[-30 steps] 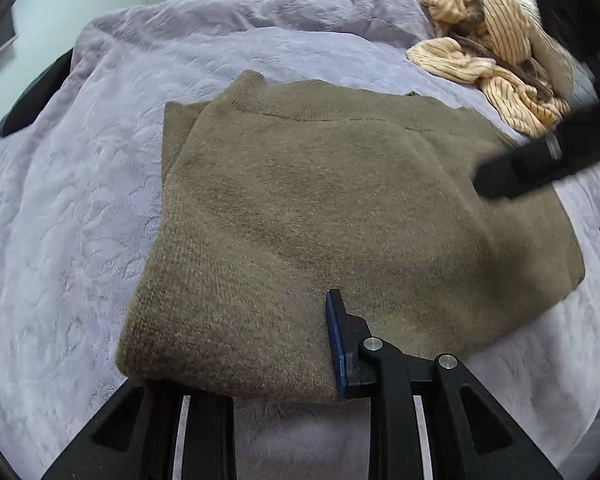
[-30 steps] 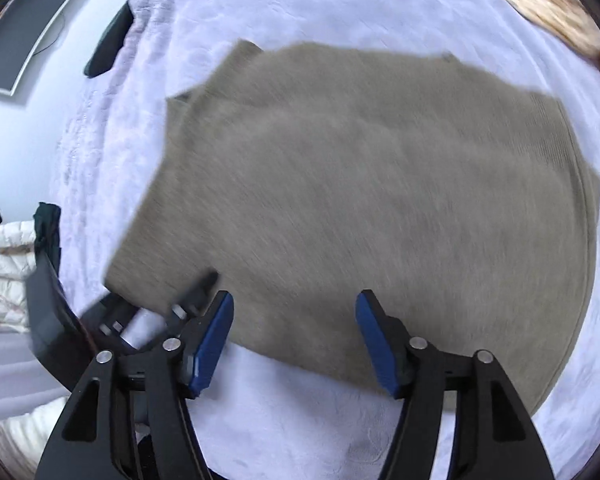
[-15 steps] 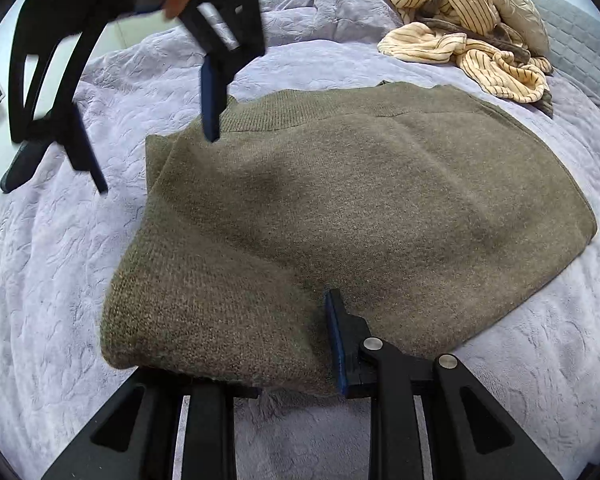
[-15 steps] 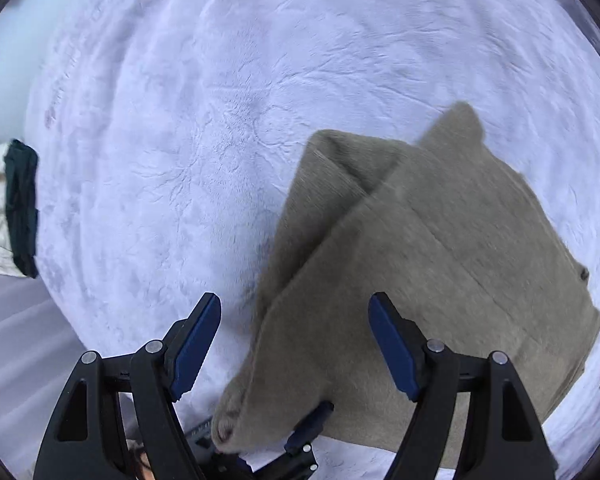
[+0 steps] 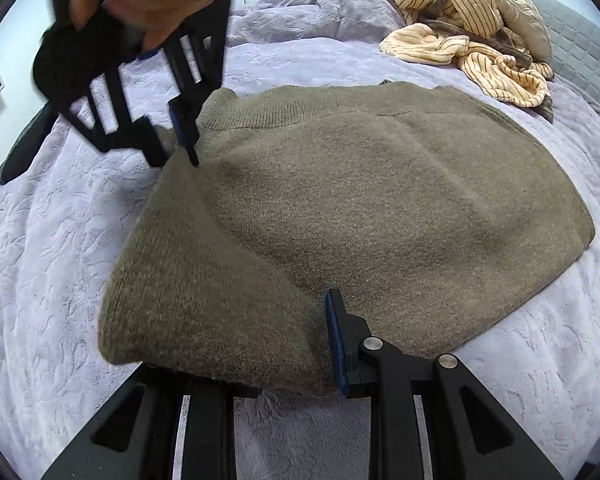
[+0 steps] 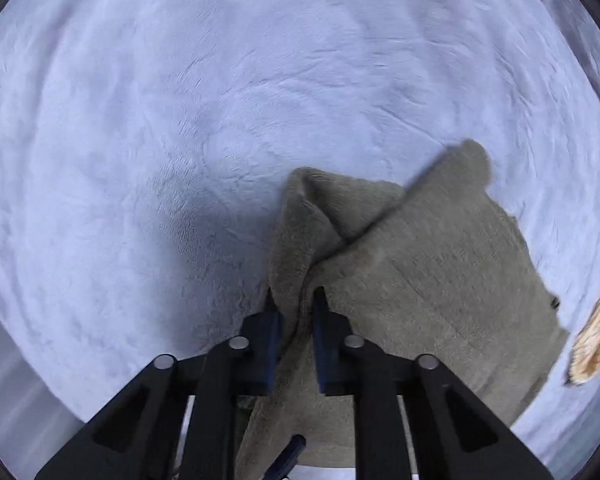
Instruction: Fold small clothes
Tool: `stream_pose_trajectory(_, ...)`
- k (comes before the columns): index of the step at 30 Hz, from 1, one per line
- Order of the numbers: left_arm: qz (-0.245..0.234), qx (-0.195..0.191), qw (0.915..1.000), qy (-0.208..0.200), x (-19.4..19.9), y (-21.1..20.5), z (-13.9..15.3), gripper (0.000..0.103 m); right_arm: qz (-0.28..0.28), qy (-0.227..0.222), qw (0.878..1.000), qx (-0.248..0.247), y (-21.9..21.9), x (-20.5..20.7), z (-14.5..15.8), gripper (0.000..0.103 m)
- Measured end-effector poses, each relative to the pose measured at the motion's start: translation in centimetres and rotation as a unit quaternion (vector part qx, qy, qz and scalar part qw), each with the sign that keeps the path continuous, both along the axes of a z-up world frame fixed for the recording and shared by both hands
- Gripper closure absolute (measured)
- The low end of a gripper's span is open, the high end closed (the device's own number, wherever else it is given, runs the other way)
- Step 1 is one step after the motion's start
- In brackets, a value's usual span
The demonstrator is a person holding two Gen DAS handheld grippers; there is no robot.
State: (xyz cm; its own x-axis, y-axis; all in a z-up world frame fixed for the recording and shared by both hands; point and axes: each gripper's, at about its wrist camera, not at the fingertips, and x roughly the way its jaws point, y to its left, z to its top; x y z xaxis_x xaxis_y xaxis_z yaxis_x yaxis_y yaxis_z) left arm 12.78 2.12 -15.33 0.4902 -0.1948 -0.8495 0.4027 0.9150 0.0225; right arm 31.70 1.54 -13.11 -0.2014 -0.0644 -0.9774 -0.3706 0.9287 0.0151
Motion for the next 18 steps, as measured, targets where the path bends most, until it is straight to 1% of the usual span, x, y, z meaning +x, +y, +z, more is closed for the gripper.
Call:
stream_pose_trajectory(2,-0.007,0.0,0.9999,-0.008,0.0,-0.3,0.7,0.077,-0.033,-0.008,0.998,0.051,-2.1,-0.1,1.3,0.089)
stream_pose_trajectory(4,-0.017,-0.004,0.9997,-0.016,-0.2,-0.8,1.7,0.077,-0.054,-0.015,0.994,0.091,-4.1,-0.5,2.6,0.089)
stream_pose_trajectory(8,-0.049,-0.007,0.9979,-0.041,-0.7,-2.5,4.2,0.077,-0.083,-0.039,0.984,0.156,-8.0,-1.3,5.7,0.089)
stream_pose_trajectory(12,-0.087,-0.012,0.9939,-0.067,-1.0,-5.4,7.0,0.077,-0.108,-0.069,0.97,0.207,-12.4,-1.9,9.1,0.089)
stream_pose_trajectory(14,-0.106,-0.016,0.9913,-0.076,-1.1,-7.3,8.2,0.077,-0.122,-0.082,0.963,0.227,-14.8,-1.4,10.9,0.089)
stream_pose_trajectory(17,-0.139,-0.017,0.9861,-0.09,-1.5,-10.5,9.7,0.077,-0.153,-0.107,0.949,0.253,-19.3,-2.7,13.1,0.089)
stream_pose_trajectory(18,-0.15,-0.018,0.9842,-0.093,-1.6,-11.5,9.9,0.077,-0.164,-0.115,0.944,0.263,-21.5,-2.8,14.0,0.089)
